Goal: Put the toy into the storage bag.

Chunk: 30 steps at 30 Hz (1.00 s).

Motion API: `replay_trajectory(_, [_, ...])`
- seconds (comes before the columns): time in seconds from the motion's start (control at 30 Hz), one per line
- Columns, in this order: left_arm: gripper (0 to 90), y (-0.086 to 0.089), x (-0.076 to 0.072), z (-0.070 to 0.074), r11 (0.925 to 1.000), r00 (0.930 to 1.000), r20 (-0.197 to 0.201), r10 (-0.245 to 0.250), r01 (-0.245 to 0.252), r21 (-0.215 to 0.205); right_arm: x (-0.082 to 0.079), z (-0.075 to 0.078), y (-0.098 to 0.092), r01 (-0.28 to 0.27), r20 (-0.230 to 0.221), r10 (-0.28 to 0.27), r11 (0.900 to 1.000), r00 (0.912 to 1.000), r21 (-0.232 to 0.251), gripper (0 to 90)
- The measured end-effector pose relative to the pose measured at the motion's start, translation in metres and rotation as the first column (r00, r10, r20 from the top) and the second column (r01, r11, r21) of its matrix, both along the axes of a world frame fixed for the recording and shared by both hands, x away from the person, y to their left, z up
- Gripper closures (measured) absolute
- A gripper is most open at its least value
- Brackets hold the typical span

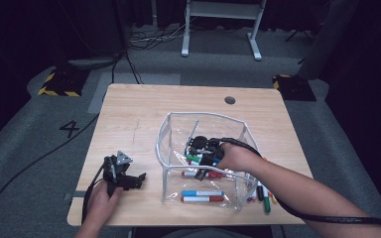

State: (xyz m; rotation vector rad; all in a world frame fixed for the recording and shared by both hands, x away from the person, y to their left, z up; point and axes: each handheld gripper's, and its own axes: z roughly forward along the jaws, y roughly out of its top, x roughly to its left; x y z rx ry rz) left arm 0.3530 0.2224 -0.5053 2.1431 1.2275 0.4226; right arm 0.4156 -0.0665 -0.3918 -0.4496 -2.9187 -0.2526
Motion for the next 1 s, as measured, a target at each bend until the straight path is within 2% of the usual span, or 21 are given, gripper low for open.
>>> replay_trajectory(0.1, [0.0,0.0,0.0,0.0,1.0,1.0,0.0,0.0,0.0,-0.001,-0.001,0.02,-0.009,0.04,0.046,-0.043,0.997,0.998,0.062,45.2])
replay_trajectory(0.3, [0.0,0.0,0.0,0.0,1.0,1.0,0.0,0.001,-0.001,-0.001,-0.01,0.063,-0.034,0.079,0.13,-0.106,0.977,0.9859,0.198,43.3])
replay_trajectory(0.4, [0.0,0.0,0.0,0.0,1.0,1.0,0.0,0.0,0.0,-0.001,-0.015,0.082,-0.051,0.094,0.186,-0.144,0.962,0.972,0.255,43.7])
replay_trajectory(0.53, [0.0,0.0,0.0,0.0,1.0,1.0,0.0,0.001,-0.001,-0.001,-0.021,0.105,-0.08,0.133,0.23,-0.218,0.933,0.9486,0.334,44.9])
replay_trajectory(0.67, [0.0,0.0,0.0,0.0,1.0,1.0,0.0,0.0,0.0,-0.001,-0.029,0.123,-0.12,0.182,0.246,-0.299,0.896,0.922,0.406,47.1])
replay_trajectory(0.7, [0.0,0.0,0.0,0.0,1.0,1.0,0.0,0.0,0.0,-0.001,-0.031,0.125,-0.128,0.189,0.25,-0.311,0.89,0.9171,0.414,47.1])
replay_trajectory(0.8, [0.0,0.0,0.0,0.0,1.0,1.0,0.0,0.001,-0.001,0.0,-0.035,0.131,-0.158,0.235,0.257,-0.371,0.868,0.8924,0.437,44.4])
replay_trajectory(0.9, [0.0,0.0,0.0,0.0,1.0,1.0,0.0,0.0,0.0,0.0,-0.038,0.131,-0.187,0.282,0.265,-0.436,0.839,0.8603,0.466,34.9])
replay_trajectory(0.93, [0.0,0.0,0.0,0.0,1.0,1.0,0.0,0.001,-0.001,0.0,-0.039,0.129,-0.196,0.3,0.273,-0.459,0.831,0.8452,0.469,30.3])
replay_trajectory(0.97, [0.0,0.0,0.0,0.0,1.0,1.0,0.0,0.001,-0.001,0.0,-0.039,0.128,-0.204,0.329,0.276,-0.489,0.82,0.8272,0.469,27.7])
replay_trajectory(1.0, [0.0,0.0,0.0,0.0,1.0,1.0,0.0,0.001,-0.001,0.0,-0.04,0.126,-0.213,0.355,0.272,-0.515,0.808,0.8128,0.47,24.6])
